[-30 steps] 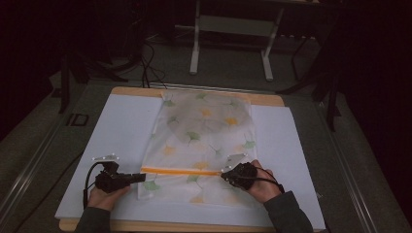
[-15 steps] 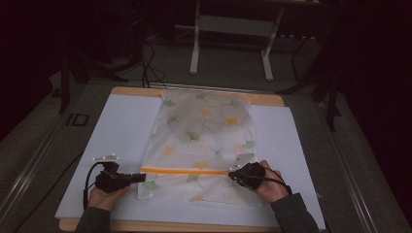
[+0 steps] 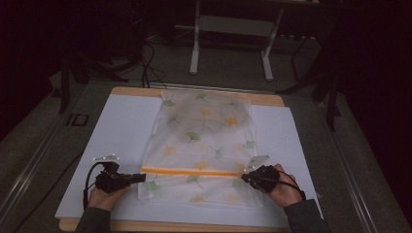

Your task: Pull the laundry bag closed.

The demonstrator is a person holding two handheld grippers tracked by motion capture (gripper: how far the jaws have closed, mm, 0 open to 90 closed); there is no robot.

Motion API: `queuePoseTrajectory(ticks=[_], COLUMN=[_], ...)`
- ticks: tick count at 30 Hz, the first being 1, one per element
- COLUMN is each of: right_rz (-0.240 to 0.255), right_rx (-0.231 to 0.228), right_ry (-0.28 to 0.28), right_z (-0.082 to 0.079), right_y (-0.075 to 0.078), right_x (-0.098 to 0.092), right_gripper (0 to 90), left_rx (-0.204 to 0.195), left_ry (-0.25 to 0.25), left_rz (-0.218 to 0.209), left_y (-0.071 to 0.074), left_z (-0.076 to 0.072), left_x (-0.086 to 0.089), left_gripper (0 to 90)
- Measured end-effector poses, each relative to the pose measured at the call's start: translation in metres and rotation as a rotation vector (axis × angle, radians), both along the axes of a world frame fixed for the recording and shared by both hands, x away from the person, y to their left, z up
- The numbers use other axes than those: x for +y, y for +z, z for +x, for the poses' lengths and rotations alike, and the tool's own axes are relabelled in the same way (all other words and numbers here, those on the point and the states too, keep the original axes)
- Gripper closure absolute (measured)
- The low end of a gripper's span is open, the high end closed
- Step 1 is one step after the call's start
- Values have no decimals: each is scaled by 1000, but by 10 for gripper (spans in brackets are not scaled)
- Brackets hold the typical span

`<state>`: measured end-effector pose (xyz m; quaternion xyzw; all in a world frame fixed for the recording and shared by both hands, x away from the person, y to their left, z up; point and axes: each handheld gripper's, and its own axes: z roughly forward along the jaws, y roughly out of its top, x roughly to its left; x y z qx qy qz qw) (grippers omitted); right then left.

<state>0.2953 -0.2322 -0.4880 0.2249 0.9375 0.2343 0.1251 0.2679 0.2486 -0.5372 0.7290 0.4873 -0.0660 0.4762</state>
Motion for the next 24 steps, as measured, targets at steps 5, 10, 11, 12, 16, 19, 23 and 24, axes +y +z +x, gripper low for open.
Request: queuePoseTrajectory(ticks=[5, 10, 11, 12, 16, 19, 23, 24], right_rz=[1, 18, 38, 46, 58, 90, 141, 151], right_rx=[16, 32, 48, 49, 46, 29, 26, 32], right_ry=[-47, -102, -104, -114, -128, -139, -159, -169], right_z=[-2, -5, -5, -6, -6, -7, -7, -7], right_y=[-3, -6, -6, -6, -9, -8, -6, -5], right_x=[-23, -49, -53, -55, -55, -54, -57, -58], right_gripper=[900, 900, 900, 900, 891, 825, 770, 768], left_rx=[4, 2, 2, 1, -11, -18, -34, -37], left_ry=[0, -11, -16, -23, -23, -14, -6, -4], left_rz=[-2, -4, -3, 3, 49, 56, 77, 79], left_y=[0, -1, -1, -1, 0, 1, 2, 2], left_z=[0, 0, 0, 1, 0, -2, -3, -3], left_x=[0, -1, -3, -4, -7, -5, -4, -4], left_gripper=[891, 891, 891, 891, 866, 839, 782, 771])
